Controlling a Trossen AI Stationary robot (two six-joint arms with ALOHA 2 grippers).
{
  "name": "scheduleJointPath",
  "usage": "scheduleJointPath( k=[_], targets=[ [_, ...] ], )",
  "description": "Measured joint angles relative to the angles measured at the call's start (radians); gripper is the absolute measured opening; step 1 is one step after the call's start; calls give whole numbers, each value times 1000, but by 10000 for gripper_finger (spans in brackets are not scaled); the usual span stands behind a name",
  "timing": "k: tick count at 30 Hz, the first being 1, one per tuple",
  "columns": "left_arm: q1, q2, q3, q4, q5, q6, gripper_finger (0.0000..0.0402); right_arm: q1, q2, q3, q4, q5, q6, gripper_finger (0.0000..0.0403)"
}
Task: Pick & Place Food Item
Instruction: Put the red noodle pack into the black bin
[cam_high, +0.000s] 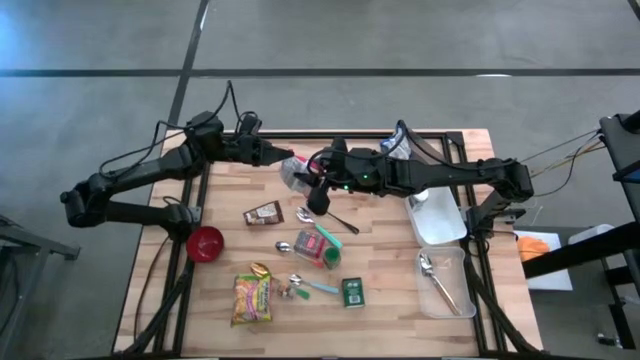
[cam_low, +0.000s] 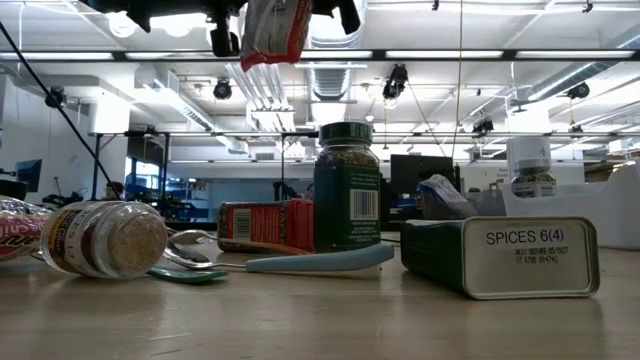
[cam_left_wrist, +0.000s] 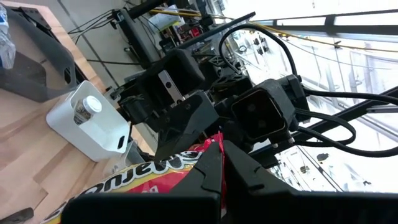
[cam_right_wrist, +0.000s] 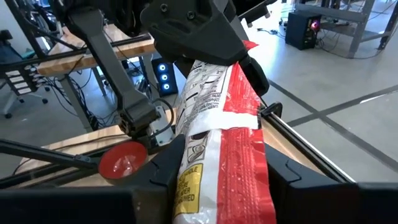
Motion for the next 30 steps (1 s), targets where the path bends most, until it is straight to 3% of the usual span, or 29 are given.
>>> scheduleJointPath(
  k=[7, 22, 30],
  targets=[
    [0, 0, 0, 13, -6, -26, 15, 0, -10, -1, -4, -14, 30, 119],
    [2, -17, 1, 71, -13, -19, 212, -3, -14, -2, -7, -46, 137, 119],
    [27, -78, 1, 25, -14, 64, 256, -37, -47, -2, -72, 3, 235, 118]
  ],
)
